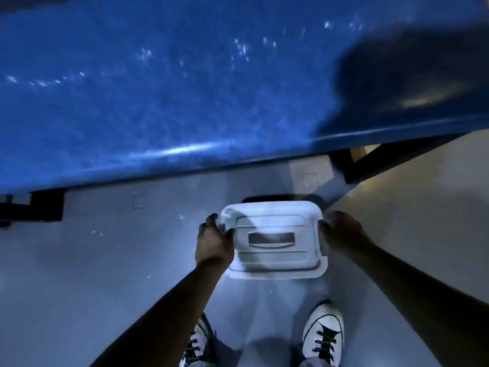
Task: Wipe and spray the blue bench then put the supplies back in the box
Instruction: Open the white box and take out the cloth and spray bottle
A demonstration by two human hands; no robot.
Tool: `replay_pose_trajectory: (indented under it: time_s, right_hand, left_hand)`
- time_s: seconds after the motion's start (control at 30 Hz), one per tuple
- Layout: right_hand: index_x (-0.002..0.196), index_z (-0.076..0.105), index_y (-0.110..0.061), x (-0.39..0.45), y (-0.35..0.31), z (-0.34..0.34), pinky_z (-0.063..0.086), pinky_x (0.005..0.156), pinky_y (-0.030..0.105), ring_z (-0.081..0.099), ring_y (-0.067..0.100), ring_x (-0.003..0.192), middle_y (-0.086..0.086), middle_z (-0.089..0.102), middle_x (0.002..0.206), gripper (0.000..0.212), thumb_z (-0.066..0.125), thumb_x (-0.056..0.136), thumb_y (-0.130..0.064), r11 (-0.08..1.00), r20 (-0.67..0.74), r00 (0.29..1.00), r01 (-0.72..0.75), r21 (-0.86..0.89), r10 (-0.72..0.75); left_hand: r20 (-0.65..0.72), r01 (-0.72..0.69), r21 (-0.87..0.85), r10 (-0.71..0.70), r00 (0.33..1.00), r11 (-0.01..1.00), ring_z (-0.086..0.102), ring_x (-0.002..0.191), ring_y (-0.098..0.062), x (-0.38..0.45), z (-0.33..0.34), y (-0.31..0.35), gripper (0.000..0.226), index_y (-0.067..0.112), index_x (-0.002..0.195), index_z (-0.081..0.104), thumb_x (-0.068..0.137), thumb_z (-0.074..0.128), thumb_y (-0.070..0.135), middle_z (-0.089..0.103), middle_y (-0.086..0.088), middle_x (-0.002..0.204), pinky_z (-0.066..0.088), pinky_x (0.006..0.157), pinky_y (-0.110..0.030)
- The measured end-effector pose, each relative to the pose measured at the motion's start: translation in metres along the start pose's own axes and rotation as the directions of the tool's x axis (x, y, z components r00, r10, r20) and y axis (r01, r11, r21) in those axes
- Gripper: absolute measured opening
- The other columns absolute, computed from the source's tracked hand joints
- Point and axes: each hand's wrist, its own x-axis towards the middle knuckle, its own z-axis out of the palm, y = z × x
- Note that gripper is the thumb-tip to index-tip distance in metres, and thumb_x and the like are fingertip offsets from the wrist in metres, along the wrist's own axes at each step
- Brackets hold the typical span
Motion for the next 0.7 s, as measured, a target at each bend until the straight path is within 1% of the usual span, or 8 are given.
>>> replay_pose_trajectory:
  time_s: [0.03, 0.1, 0.17, 0.27, 0.4, 0.5, 0.6, 0.7]
  right_hand:
    - [0.130, 0.057, -0.006, 0.012, 0.012, 0.014, 0.051, 0.076, 0.031, 0.065, 0.028, 0.102, 0.017, 0.065, 0.127, 0.046, 0.041, 0.106, -0.042, 0.998, -0.017, 0.998, -0.066, -0.013, 0.066]
    - [0.126, 0.061, -0.002, 0.027, 0.032, 0.038, 0.054, 0.081, 0.038, 0.065, 0.033, 0.103, 0.019, 0.068, 0.121, 0.050, 0.044, 0.104, -0.045, 0.989, -0.008, 0.990, -0.143, -0.033, 0.143]
    - [0.113, 0.067, -0.003, 0.031, 0.044, 0.057, 0.048, 0.081, 0.036, 0.066, 0.037, 0.104, 0.017, 0.070, 0.111, 0.037, 0.052, 0.101, -0.035, 0.990, 0.008, 0.994, -0.110, -0.085, 0.111]
    - [0.100, 0.072, -0.012, 0.035, 0.056, 0.062, 0.041, 0.069, 0.027, 0.069, 0.031, 0.092, 0.009, 0.072, 0.103, 0.030, 0.056, 0.097, -0.037, 0.985, -0.023, 0.999, -0.044, -0.170, 0.040]
    - [0.081, 0.071, -0.016, 0.037, 0.061, 0.048, 0.043, 0.060, 0.027, 0.065, 0.030, 0.075, 0.012, 0.072, 0.085, 0.032, 0.057, 0.100, -0.038, 0.983, 0.059, 0.986, -0.161, 0.085, 0.156]
    - [0.071, 0.069, -0.013, 0.039, 0.061, 0.045, 0.045, 0.062, 0.031, 0.062, 0.029, 0.070, 0.014, 0.070, 0.078, 0.047, 0.051, 0.103, -0.042, 0.955, 0.083, 0.980, -0.194, 0.222, 0.180]
    - [0.077, 0.072, -0.013, 0.041, 0.062, 0.045, 0.049, 0.067, 0.032, 0.065, 0.029, 0.075, 0.012, 0.072, 0.082, 0.033, 0.057, 0.102, -0.029, 0.965, 0.044, 0.985, -0.174, 0.194, 0.169]
    - [0.108, 0.071, -0.016, 0.029, 0.055, 0.045, 0.054, 0.074, 0.030, 0.068, 0.030, 0.093, 0.011, 0.071, 0.110, 0.021, 0.061, 0.099, -0.031, 0.969, -0.159, 0.969, -0.160, 0.187, 0.191]
  left_hand:
    - [-0.028, 0.045, -0.007, -0.046, 0.999, 0.999, 0.056, 0.128, -0.035, 0.006, 0.012, -0.008, 0.054, 0.014, 0.145, 0.046, 0.096, 0.061, 0.032, 0.056, -0.014, 0.141, 0.047, 0.102, -0.038]
    - [-0.090, 0.102, -0.013, -0.103, 0.991, 0.995, 0.062, 0.121, -0.035, 0.014, 0.034, -0.022, 0.042, 0.017, 0.137, 0.054, 0.099, 0.055, 0.035, 0.064, -0.012, 0.133, 0.049, 0.097, -0.038]
    - [-0.177, 0.100, -0.069, -0.111, 0.978, 0.993, 0.068, 0.110, -0.033, 0.018, 0.046, -0.036, 0.030, 0.026, 0.125, 0.063, 0.100, 0.054, 0.039, 0.072, -0.007, 0.120, 0.052, 0.089, -0.037]
    - [-0.251, 0.102, -0.129, -0.132, 0.959, 0.986, 0.072, 0.103, -0.028, 0.024, 0.050, -0.048, 0.025, 0.034, 0.117, 0.069, 0.095, 0.059, 0.043, 0.075, 0.003, 0.112, 0.054, 0.086, -0.034]
    - [-0.181, 0.184, -0.135, -0.207, 0.961, 0.974, 0.068, 0.107, -0.035, 0.031, 0.044, -0.058, 0.029, 0.029, 0.124, 0.071, 0.099, 0.057, 0.031, 0.077, -0.006, 0.113, 0.053, 0.087, -0.035]
    - [-0.077, 0.273, -0.214, -0.295, 0.952, 0.938, 0.070, 0.088, -0.032, 0.049, 0.045, -0.071, 0.026, 0.029, 0.118, 0.074, 0.097, 0.060, 0.031, 0.079, -0.005, 0.106, 0.051, 0.071, -0.028]
    - [-0.033, 0.320, -0.217, -0.335, 0.942, 0.922, 0.072, 0.091, -0.032, 0.060, 0.043, -0.072, 0.018, 0.037, 0.103, 0.077, 0.090, 0.065, 0.032, 0.079, -0.002, 0.101, 0.061, 0.081, -0.037]
    - [-0.182, 0.233, -0.128, -0.254, 0.950, 0.964, 0.070, 0.099, -0.034, 0.045, 0.035, -0.050, 0.024, 0.021, 0.110, 0.073, 0.093, 0.064, 0.037, 0.076, -0.008, 0.101, 0.056, 0.088, -0.039]
